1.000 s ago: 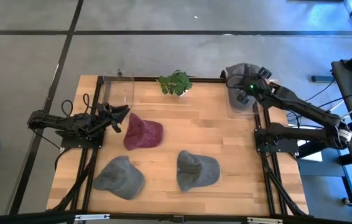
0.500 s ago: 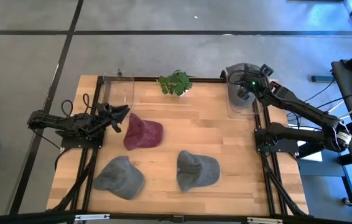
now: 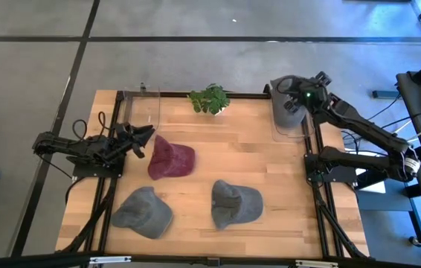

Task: Pick & Place hat
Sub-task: Put the red cap into the left transparent bin

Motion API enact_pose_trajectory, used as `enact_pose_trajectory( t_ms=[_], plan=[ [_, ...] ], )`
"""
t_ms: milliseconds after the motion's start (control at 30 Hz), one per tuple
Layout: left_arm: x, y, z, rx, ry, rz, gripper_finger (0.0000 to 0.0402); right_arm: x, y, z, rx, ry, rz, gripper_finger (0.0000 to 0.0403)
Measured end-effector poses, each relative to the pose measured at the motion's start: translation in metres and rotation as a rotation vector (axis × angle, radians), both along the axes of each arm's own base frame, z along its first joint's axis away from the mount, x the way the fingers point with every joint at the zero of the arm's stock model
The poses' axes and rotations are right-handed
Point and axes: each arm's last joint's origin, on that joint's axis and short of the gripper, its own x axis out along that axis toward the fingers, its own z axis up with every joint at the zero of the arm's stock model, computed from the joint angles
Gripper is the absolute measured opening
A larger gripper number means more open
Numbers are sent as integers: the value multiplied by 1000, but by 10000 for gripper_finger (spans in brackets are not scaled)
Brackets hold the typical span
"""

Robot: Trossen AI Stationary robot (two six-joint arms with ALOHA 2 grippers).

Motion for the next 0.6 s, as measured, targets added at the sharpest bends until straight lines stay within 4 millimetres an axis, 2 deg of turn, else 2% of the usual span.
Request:
enact_pose_trajectory(
  t_ms=[100,200,300,367,433,600],
  plan=[
    [-1,0,4,-11,-50,-1,114,6,5,17,83,-205,152,219],
    [-2,0,9,-20,-107,-6,114,17,14,27,248,-406,463,220],
    [-3,-1,13,-19,-154,-46,114,27,25,30,366,-509,745,220],
    [-3,-1,16,-10,-188,-82,114,33,31,28,384,-518,799,220],
    [-4,-2,19,14,-198,-109,114,37,34,24,373,-489,777,220],
    [5,-7,38,166,-95,-237,114,45,33,16,312,-421,700,220]
  ],
)
